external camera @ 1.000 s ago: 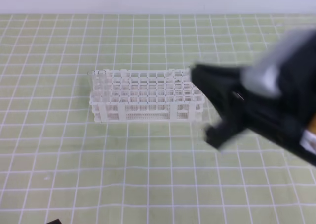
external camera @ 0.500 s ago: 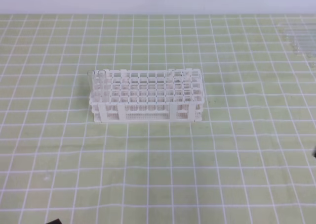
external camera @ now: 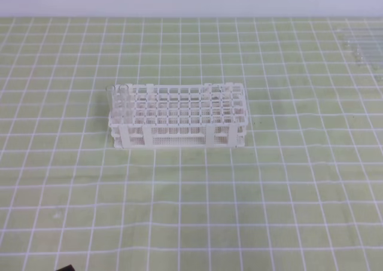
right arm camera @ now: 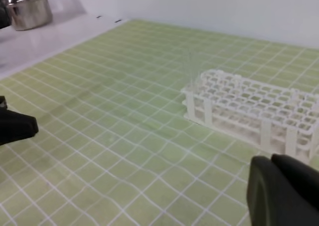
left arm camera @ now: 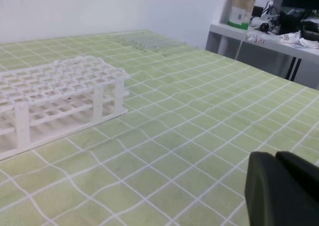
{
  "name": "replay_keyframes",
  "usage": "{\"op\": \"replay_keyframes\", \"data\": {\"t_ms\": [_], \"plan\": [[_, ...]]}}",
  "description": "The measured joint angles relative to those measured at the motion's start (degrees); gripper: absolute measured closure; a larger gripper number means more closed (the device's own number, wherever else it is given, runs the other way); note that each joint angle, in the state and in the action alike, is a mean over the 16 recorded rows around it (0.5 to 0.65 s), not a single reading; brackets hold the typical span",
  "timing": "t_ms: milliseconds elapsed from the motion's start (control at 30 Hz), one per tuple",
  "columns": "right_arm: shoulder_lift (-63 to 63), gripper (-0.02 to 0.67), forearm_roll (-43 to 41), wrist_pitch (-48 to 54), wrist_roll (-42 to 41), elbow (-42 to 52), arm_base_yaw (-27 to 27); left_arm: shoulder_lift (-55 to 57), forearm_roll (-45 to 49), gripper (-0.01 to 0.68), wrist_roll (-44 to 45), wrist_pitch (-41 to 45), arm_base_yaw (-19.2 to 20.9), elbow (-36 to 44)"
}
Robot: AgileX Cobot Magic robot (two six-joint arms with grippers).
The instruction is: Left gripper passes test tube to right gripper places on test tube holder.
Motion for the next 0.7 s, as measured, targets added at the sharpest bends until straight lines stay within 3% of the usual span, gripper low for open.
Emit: {"op": "replay_keyframes", "data": {"t_ms": [200,333,700], "plan": [[-0.5,0.664,-6.4,-0.7,1.6,2.2,-1.0,0.1,0.0,0.675,0.0,-0.2,0.0,0.2],[-1.1,0.664,-12.0,-4.2,3.4,5.2,-5.2,0.1,0.1,0.674,0.0,-0.2,0.0,0.3],[-4.8,0.664,-18.5,-20.1,7.5,15.9,-29.4,0.1,0.1,0.675,0.0,-0.3,0.0,0.4]]}}
